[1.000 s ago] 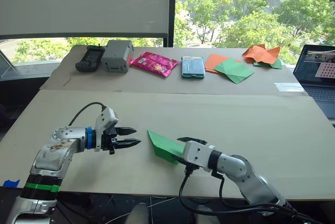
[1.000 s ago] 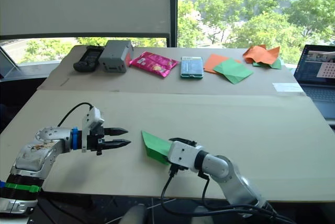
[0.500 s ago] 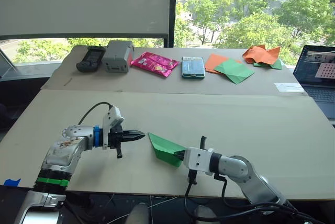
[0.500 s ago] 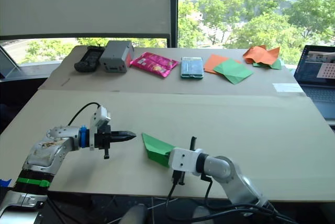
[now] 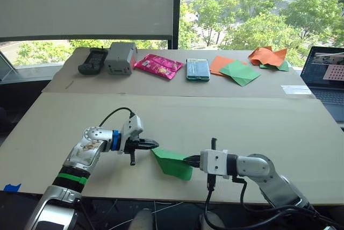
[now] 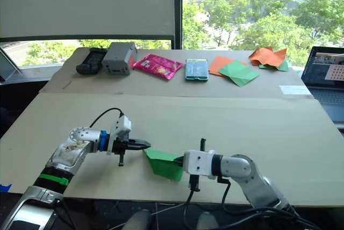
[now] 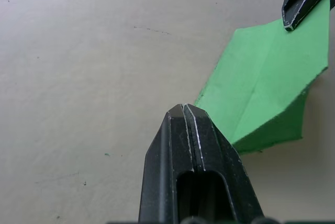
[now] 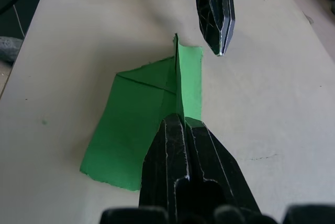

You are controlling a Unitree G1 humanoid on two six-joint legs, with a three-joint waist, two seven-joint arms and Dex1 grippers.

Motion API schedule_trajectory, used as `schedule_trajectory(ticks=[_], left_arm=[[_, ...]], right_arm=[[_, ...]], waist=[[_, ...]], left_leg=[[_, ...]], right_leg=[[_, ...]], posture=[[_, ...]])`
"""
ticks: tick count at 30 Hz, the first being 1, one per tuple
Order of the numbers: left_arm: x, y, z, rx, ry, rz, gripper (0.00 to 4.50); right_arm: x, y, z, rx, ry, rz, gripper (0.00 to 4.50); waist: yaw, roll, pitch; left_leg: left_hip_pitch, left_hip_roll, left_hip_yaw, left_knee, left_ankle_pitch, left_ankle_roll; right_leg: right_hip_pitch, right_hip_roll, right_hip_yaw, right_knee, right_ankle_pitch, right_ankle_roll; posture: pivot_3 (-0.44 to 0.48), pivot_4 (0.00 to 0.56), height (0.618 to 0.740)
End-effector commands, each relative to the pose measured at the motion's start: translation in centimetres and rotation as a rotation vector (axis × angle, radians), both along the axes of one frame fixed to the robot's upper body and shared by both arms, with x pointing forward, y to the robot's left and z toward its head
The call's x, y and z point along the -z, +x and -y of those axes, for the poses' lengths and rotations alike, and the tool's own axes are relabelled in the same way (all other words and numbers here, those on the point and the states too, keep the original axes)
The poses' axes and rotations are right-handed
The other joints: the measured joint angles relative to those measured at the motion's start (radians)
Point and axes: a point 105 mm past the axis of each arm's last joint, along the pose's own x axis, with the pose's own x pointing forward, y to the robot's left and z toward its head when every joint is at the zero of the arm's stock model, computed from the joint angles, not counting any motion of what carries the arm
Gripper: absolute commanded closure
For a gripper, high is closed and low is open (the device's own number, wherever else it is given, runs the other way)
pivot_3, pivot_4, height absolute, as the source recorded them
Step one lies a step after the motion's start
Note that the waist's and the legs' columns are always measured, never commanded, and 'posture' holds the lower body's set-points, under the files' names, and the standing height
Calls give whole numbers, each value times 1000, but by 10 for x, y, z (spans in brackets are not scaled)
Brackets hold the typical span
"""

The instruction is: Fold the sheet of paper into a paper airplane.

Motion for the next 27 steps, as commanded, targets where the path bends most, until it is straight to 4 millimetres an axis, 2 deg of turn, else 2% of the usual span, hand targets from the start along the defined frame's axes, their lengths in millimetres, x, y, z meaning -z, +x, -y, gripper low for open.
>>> schedule_trajectory(ticks=[1, 3, 6, 11, 20, 27], left_arm=[[-16, 1, 4, 36, -15, 47, 4487], [-22, -1, 4, 53, -18, 56, 4487], [-22, -10, 1, 81, -7, 44, 4487], [-9, -19, -2, 101, 46, 36, 4487], [15, -27, 2, 151, 132, 68, 4487], [31, -30, -4, 186, 233, 110, 4487]], right_arm=[[-17, -5, -3, -50, 52, 34, 4500], [-21, -5, -2, -70, 76, 26, 4500], [-15, -3, 0, -103, 56, 21, 4500], [-7, 3, 2, -126, 38, 20, 4500], [1, 1, -1, -141, 20, -4, 4500], [11, 5, 0, -66, -9, -88, 4500]], waist=[[0, 0, 0], [0, 0, 0], [-1, 0, 0], [-4, 0, 0], [2, 0, 0], [4, 1, 0]], left_leg=[[0, 0, 0, 0, 0, 0], [0, 0, 0, 0, 0, 0], [1, 0, 0, 0, 0, 0], [4, 0, 0, 0, 0, 0], [4, 0, 0, 0, 0, 0], [4, 0, 0, 0, 0, 0]], right_leg=[[0, 0, 0, 0, 0, 0], [0, 0, 0, 0, 0, 0], [2, 0, 0, 0, 0, 0], [5, 0, 0, 0, -2, -2], [5, 0, 0, 0, -2, -2], [6, 0, 0, 0, -2, -3]], posture=[[0, 150, 706], [0, 150, 706], [0, 150, 706], [0, 150, 706], [0, 150, 706], [0, 150, 706]])
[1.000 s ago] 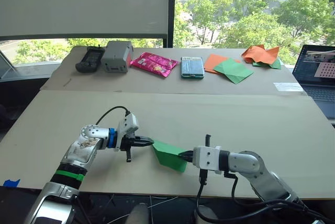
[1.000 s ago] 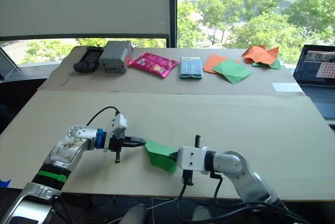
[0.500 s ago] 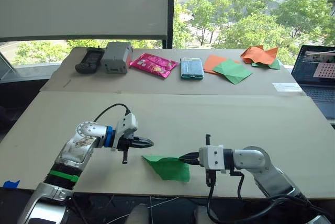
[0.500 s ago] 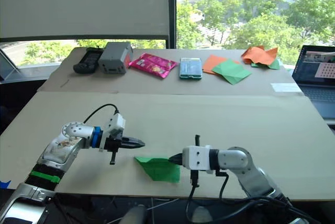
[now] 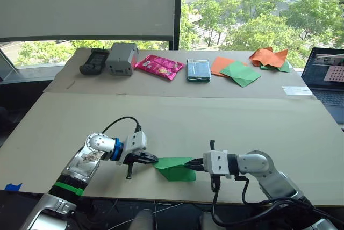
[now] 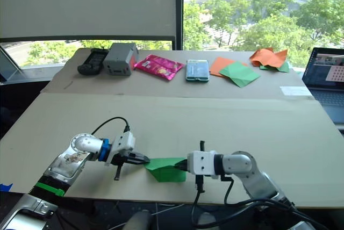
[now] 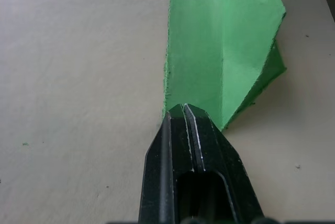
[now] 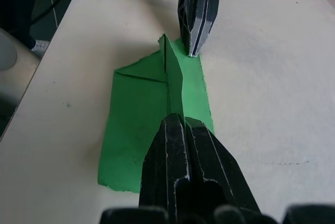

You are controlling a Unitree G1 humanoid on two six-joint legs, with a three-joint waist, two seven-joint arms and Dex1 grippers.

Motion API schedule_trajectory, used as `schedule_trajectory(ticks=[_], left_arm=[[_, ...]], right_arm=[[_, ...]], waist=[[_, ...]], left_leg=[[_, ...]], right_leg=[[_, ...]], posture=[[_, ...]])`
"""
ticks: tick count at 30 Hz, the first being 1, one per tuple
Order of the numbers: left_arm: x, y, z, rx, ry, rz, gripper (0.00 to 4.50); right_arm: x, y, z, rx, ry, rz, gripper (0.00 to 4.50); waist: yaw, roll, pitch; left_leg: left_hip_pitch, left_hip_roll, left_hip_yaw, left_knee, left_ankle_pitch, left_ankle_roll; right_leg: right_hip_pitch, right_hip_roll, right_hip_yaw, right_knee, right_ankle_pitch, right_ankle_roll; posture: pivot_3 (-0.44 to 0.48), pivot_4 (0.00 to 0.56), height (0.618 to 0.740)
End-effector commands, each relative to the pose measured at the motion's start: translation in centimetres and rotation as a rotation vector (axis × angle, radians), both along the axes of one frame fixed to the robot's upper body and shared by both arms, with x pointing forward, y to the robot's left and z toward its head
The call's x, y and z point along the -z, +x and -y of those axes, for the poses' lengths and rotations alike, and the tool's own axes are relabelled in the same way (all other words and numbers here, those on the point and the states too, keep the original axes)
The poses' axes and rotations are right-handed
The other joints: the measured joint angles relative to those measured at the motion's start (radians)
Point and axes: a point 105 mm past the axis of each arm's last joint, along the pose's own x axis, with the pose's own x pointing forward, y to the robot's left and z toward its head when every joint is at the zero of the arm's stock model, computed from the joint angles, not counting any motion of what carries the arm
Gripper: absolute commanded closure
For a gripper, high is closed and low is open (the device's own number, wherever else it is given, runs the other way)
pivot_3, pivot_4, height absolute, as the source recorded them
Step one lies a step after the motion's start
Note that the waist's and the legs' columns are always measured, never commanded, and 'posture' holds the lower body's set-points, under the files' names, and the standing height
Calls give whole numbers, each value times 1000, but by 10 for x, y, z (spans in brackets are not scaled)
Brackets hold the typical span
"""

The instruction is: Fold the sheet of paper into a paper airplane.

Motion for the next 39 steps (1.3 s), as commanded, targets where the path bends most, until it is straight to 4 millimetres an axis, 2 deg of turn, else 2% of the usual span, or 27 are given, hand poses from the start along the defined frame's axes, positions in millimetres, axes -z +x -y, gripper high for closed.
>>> schedule_trajectory(ticks=[1, 8, 15, 24, 26, 30, 34, 36, 39], left_arm=[[10, -1, -7, 3, 67, 19, 4487], [13, 1, -6, 21, 83, 60, 4487], [12, 1, -4, 16, 78, 66, 4487], [6, 7, -7, -30, 58, 82, 4487], [1, 9, -7, -48, 35, 81, 4487], [-26, 13, -2, -77, -60, 74, 4487], [-58, 4, 12, -49, -192, 19, 4487], [-62, -2, 18, -31, -215, -1, 4487], [-54, -9, 23, -10, -191, -11, 4487]], right_arm=[[-5, 2, -3, 31, 7, -20, 4500], [-9, 9, -6, 138, 52, -181, 4500], [-4, 10, -7, 159, 32, -213, 4500], [11, 14, -7, 197, -26, -250, 4500], [13, 15, -6, 198, -32, -249, 4500], [13, 16, -7, 194, -34, -250, 4500], [14, 17, -7, 192, -38, -251, 4500], [14, 17, -7, 191, -40, -252, 4500], [15, 18, -8, 190, -41, -254, 4500]], waist=[[1, 0, 0], [4, 1, 0], [5, 1, -1], [3, 1, 0], [2, 1, -1], [-4, 0, 0], [-9, -1, 0], [-10, -1, 0], [-13, -1, 0]], left_leg=[[0, 0, 0, 0, 0, 0], [4, 0, 0, 0, -3, -5], [4, 0, 0, 0, -3, -5], [4, 0, 0, 0, -3, -5], [5, 0, 0, 0, -3, -5], [4, 0, 0, -1, -3, -5], [3, 0, 0, -1, -3, -5], [3, 0, 0, -1, -3, -5], [4, 0, 0, -1, -3, -5]], right_leg=[[0, 0, 0, 0, 0, 0], [1, 0, 0, 0, 0, 0], [1, 0, 0, 0, -1, 0], [0, 0, 0, 1, -1, 0], [0, 0, 0, 1, -1, 0], [1, 0, 0, 1, -1, 0], [1, 0, 0, 2, -1, 0], [1, 0, 0, 1, -1, 0], [1, 0, 0, 1, -1, -1]], posture=[[0, 150, 706], [0, 150, 706], [0, 150, 706], [0, 150, 706], [0, 150, 706], [0, 150, 706], [0, 150, 706], [0, 150, 706], [0, 150, 706]])
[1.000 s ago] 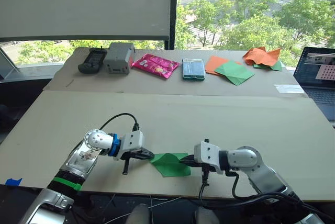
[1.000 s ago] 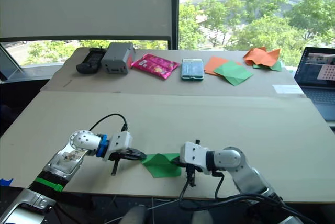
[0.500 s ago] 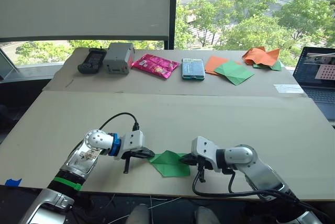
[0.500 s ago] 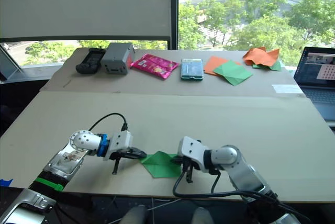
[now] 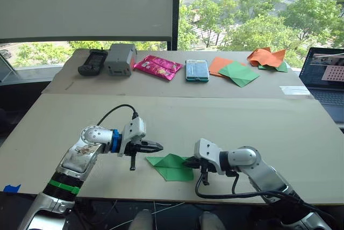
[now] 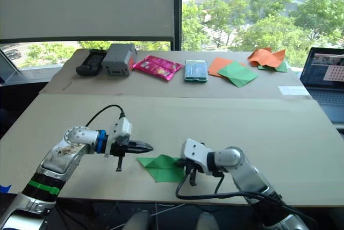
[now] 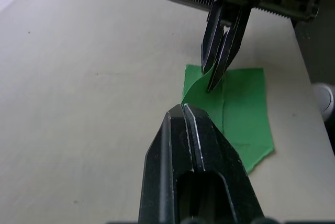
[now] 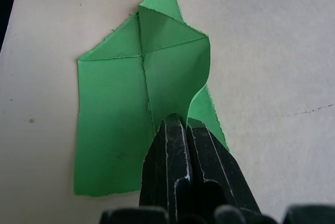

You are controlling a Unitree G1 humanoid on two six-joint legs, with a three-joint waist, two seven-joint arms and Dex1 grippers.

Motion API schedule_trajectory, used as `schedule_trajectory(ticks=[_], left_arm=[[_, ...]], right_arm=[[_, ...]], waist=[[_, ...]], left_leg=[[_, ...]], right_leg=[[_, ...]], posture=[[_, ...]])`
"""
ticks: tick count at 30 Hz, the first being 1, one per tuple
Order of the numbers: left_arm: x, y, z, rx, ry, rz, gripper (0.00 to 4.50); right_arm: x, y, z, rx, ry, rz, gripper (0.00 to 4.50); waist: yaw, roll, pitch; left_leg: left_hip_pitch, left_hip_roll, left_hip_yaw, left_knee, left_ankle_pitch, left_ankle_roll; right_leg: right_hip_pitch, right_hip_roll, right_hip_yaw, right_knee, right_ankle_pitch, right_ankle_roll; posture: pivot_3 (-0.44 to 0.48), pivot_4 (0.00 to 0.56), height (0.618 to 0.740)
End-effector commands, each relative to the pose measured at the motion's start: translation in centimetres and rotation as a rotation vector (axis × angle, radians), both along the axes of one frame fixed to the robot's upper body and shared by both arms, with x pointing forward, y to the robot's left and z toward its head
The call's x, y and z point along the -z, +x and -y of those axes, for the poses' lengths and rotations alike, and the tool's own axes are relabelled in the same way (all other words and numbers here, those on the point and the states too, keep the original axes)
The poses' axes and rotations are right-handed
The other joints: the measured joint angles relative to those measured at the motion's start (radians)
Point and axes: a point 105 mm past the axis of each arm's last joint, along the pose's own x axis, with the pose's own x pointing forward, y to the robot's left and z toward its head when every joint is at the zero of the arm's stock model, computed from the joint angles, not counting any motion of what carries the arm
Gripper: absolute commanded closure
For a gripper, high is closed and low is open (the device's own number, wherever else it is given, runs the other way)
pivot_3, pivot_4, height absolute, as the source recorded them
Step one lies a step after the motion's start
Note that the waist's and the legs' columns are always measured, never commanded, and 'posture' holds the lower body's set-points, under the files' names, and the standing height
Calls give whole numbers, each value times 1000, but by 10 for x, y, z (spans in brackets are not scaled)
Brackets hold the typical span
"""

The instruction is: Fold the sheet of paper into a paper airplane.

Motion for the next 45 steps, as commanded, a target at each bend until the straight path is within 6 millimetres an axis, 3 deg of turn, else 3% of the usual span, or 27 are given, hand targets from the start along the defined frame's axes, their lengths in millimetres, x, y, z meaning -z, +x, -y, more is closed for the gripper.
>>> schedule_trajectory(ticks=[1, 5, 14, 17, 22, 26, 29, 32, 37, 45], left_arm=[[5, -6, 4, 24, 20, 10, 4487], [25, -4, -1, 17, 94, 27, 4487], [43, -4, 1, 23, 124, 18, 4487], [46, -4, 1, 27, 134, 17, 4500], [53, -4, -3, 26, 166, 17, 4500], [62, -8, -6, 31, 194, 12, 4500], [66, -8, -7, 23, 196, 9, 4500], [68, -9, -8, 19, 198, 7, 4500], [69, -9, -9, 18, 205, 14, 4500], [70, -11, -9, 15, 203, 18, 4500]], right_arm=[[2, 0, 0, -6, -14, -1, 4500], [2, 0, -1, -9, -17, 6, 4500], [-4, 1, -4, 1, 3, 24, 4500], [-11, 5, -6, 17, 33, 36, 3655], [-36, 9, -12, 30, 104, 107, 1861], [-61, 0, -32, -21, 173, 189, 1861], [-61, -5, -41, -46, 157, 220, 1861], [-51, -12, -46, -58, 149, 181, 2640], [-27, -14, -44, -59, 79, 142, 4414], [-6, -10, -41, -46, 21, 106, 4493]], waist=[[-1, 0, 0], [0, 0, 0], [0, 0, 0], [0, 0, 0], [0, 0, 0], [0, 0, 0], [0, 0, 0], [2, 0, 0], [3, 0, 0], [2, 0, 0]], left_leg=[[0, 0, 0, 0, 0, 0], [0, 0, 0, 0, 0, 0], [0, 0, 0, 0, -1, -2], [0, 0, 0, 0, -1, -1], [-1, 0, 0, 0, 0, -1], [-2, 0, 0, -1, 0, 0], [0, 0, 0, -1, -1, -1], [0, 0, 0, -1, -2, -3], [0, 0, 0, -1, -2, -3], [0, 0, 0, -1, -2, -3]], right_leg=[[0, 0, 0, 0, 0, 0], [0, 0, 0, 0, 0, 0], [-1, 0, 0, 0, 0, 0], [-1, 0, 0, 0, 0, 0], [-1, 0, 0, -1, 0, 0], [-2, 0, 0, 0, 0, 0], [-3, 0, 0, -1, -1, 0], [-3, 0, 0, -1, -2, 0], [-3, 0, 0, -1, -2, 0], [-3, 0, 0, -1, -2, 0]], posture=[[0, 150, 706], [0, 150, 706], [0, 150, 706], [0, 150, 706], [0, 150, 706], [0, 150, 706], [0, 150, 706], [0, 150, 706], [0, 150, 706], [0, 150, 706]])
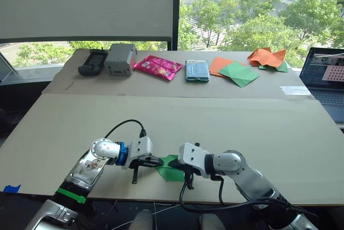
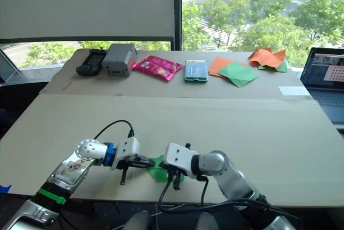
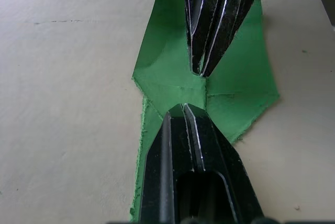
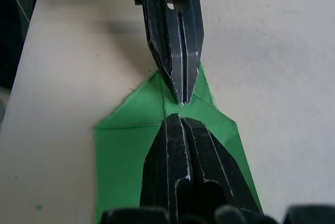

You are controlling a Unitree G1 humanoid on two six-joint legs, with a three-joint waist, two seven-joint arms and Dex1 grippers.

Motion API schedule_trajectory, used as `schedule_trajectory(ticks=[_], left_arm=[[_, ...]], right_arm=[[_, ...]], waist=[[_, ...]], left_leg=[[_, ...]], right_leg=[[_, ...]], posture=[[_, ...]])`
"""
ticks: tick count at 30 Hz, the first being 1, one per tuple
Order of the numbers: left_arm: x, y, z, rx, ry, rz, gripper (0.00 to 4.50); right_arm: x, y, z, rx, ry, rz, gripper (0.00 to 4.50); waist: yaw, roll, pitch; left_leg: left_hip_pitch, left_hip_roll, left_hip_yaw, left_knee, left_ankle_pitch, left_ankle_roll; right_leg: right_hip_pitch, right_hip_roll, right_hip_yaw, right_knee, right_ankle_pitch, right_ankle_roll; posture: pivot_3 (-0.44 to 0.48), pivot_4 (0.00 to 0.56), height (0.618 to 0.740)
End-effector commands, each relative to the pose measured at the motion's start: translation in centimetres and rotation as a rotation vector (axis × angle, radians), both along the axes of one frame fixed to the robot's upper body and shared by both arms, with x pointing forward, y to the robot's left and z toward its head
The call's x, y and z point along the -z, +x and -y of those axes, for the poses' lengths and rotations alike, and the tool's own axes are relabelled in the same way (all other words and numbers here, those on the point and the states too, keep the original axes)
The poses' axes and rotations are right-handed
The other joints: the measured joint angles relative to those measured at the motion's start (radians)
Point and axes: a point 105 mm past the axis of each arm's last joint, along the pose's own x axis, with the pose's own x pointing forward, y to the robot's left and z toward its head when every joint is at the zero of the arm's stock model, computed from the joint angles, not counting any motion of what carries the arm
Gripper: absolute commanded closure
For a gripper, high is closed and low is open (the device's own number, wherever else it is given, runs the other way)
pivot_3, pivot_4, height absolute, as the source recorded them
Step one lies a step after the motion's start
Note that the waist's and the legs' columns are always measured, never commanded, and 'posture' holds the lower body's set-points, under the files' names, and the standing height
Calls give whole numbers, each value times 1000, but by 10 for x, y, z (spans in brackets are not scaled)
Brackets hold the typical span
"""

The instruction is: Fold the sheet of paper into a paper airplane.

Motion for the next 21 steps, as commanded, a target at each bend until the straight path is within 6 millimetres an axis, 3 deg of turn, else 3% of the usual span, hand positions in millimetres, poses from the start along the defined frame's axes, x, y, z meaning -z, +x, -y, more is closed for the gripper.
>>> schedule_trajectory(ticks=[1, 11, 21], left_arm=[[12, -4, -6, -13, 44, -25, 4500], [14, -4, -9, -23, 54, -15, 4500], [16, -6, -12, -24, 63, -10, 4500]], right_arm=[[2, 1, -1, -10, -14, 18, 4493], [34, 2, 20, 62, -130, -120, 4493], [55, 2, 57, 177, -254, -176, 4493]], waist=[[0, 0, 0], [0, 1, -2], [17, 3, -11]], left_leg=[[0, 0, 0, 0, 0, 0], [1, 0, 0, 0, 0, 0], [1, -1, 0, 0, -1, -2]], right_leg=[[0, 0, 0, 0, 0, 0], [1, 0, 0, 0, 0, 0], [2, -2, 0, -1, -3, 1]], posture=[[0, 150, 706], [0, 150, 706], [0, 150, 706]])
